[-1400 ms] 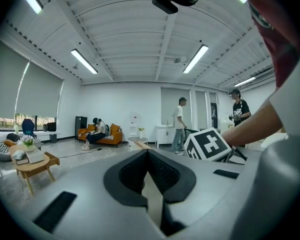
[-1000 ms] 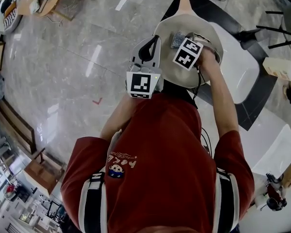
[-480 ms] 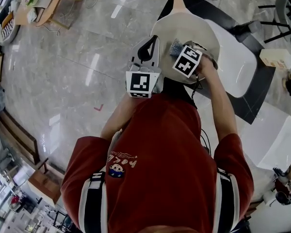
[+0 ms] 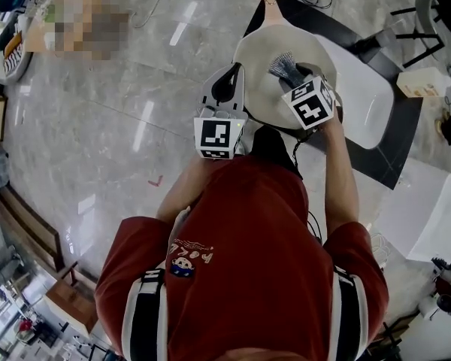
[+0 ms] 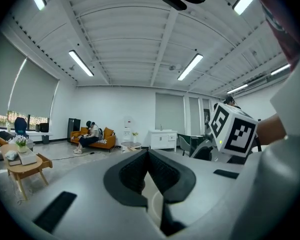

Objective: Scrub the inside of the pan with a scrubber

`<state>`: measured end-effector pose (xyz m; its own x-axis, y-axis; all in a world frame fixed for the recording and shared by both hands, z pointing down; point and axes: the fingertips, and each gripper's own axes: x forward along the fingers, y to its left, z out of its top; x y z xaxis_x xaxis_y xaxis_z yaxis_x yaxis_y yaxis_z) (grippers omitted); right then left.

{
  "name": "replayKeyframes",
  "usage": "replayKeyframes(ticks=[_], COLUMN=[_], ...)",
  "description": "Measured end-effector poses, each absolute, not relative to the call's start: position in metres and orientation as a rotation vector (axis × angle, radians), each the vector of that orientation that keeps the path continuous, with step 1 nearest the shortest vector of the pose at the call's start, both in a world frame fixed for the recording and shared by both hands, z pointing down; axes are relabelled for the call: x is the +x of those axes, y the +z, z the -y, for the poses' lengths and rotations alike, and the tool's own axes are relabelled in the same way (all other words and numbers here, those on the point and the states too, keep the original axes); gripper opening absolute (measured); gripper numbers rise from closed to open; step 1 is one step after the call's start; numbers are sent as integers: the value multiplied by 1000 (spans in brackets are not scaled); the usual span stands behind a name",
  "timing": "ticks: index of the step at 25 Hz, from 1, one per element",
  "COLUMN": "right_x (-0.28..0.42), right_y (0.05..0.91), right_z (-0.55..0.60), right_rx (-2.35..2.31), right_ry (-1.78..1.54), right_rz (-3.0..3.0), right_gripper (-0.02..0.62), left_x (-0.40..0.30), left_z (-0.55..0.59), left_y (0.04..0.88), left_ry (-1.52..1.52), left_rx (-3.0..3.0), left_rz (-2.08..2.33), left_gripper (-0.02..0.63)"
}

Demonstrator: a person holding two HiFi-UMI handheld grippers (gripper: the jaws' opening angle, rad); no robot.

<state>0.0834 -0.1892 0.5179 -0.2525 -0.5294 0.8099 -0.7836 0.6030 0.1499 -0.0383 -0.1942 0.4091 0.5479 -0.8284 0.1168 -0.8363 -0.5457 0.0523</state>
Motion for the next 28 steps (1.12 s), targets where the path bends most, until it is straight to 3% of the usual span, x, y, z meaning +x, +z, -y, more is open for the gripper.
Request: replayKeyframes(ticks=[18, 28], right_x=[120, 136], right_y=[322, 279], right_z=[151, 127], right_rx=[2075, 2332], right_ry=[55, -206], right_rz=[2310, 2217], right_gripper=[222, 219], left_x=[-29, -30], left_z=[183, 173], left_y=[317, 287], left_ry=[-12, -99], left_rx=[2739, 2807], left_rz=[1345, 1391], left_gripper=[6, 6])
